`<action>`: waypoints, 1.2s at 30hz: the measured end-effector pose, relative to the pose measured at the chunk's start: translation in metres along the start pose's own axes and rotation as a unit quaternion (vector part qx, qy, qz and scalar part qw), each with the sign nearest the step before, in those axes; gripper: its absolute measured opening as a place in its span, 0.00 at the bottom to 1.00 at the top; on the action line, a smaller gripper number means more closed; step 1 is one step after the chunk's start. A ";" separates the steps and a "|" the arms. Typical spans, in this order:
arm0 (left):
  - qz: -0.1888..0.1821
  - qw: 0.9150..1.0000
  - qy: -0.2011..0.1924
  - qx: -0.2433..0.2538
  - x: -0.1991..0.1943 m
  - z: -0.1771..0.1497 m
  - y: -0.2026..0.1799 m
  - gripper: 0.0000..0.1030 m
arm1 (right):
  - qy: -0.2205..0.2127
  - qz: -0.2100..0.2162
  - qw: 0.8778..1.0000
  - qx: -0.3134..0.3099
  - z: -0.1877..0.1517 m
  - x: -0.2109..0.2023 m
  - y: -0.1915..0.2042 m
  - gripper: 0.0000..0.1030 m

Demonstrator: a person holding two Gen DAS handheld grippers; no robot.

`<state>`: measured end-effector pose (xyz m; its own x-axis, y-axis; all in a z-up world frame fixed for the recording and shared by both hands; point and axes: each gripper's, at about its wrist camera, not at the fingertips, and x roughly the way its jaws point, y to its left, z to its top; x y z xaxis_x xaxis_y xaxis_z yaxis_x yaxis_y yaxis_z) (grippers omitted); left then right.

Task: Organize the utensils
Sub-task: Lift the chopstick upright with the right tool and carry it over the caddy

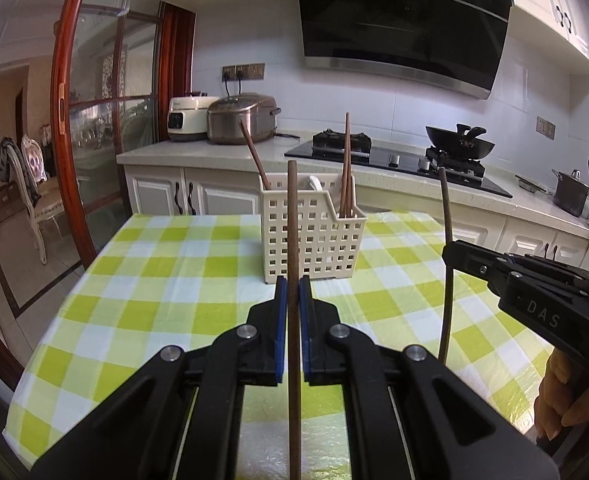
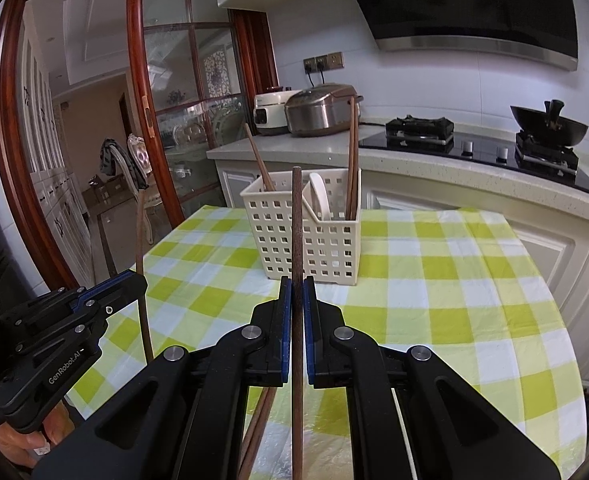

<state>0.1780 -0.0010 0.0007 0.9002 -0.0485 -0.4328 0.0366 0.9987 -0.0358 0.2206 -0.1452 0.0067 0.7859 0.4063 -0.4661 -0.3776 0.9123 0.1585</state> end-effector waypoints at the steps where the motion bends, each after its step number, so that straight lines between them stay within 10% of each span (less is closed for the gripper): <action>1: 0.001 1.000 -0.003 0.001 -0.002 0.000 0.000 0.06 | -0.001 0.000 1.000 -0.001 0.000 -0.001 0.000 0.06; 36: -0.003 0.999 -0.034 0.011 -0.019 0.024 0.010 0.06 | -0.048 -0.006 0.997 -0.052 0.018 -0.016 0.026 0.06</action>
<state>0.1719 0.0106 0.0300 0.9275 -0.0548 -0.3699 0.0514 0.9985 -0.0190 0.2071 -0.1267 0.0338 0.8315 0.4034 -0.3818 -0.4134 0.9086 0.0595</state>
